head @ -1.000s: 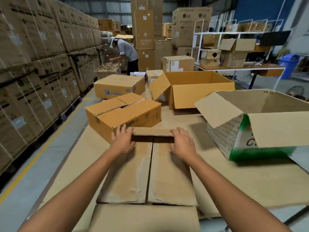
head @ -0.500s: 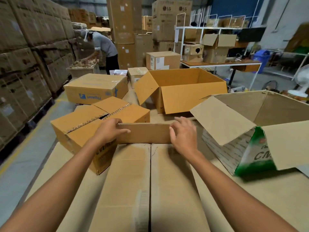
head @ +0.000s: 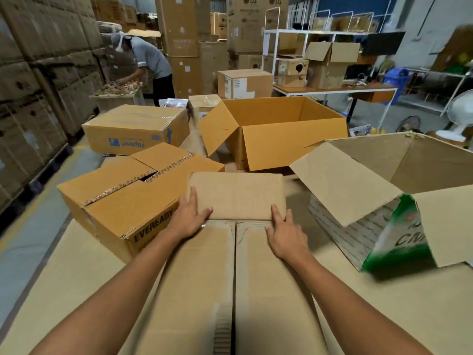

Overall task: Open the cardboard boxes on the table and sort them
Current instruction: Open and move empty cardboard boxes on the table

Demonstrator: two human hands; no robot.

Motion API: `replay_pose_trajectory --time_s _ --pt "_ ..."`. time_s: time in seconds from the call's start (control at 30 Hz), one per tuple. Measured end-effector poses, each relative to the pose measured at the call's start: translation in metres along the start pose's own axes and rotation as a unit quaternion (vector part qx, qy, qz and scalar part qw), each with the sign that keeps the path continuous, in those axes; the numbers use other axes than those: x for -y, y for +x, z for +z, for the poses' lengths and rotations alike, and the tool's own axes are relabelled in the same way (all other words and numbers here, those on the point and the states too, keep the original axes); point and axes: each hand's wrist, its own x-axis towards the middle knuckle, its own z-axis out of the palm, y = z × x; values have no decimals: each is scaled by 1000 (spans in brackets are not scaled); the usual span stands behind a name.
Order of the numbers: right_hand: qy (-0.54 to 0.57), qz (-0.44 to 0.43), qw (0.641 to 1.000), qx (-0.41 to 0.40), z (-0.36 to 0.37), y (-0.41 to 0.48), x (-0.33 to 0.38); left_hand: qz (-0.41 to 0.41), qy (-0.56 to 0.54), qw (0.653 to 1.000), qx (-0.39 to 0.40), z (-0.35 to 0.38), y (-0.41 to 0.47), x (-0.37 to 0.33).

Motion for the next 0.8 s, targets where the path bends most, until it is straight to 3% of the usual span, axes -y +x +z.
replay_pose_trajectory --time_s 0.1,0.23,0.37,0.6,0.8 --pt "-3 9 1000 5 1 5 -7 -2 44 998 34 5 5 1" --pt "-10 15 1000 6 3 10 -22 31 83 996 17 0 5 0" --pt "-5 25 1000 -5 -1 9 -43 13 51 997 64 19 -16 5" --pt "4 -33 998 -55 -18 -16 -54 -48 109 992 46 27 -78 -30" --pt "-26 -88 995 -39 -15 -84 -55 -31 150 987 46 40 -159 -57"
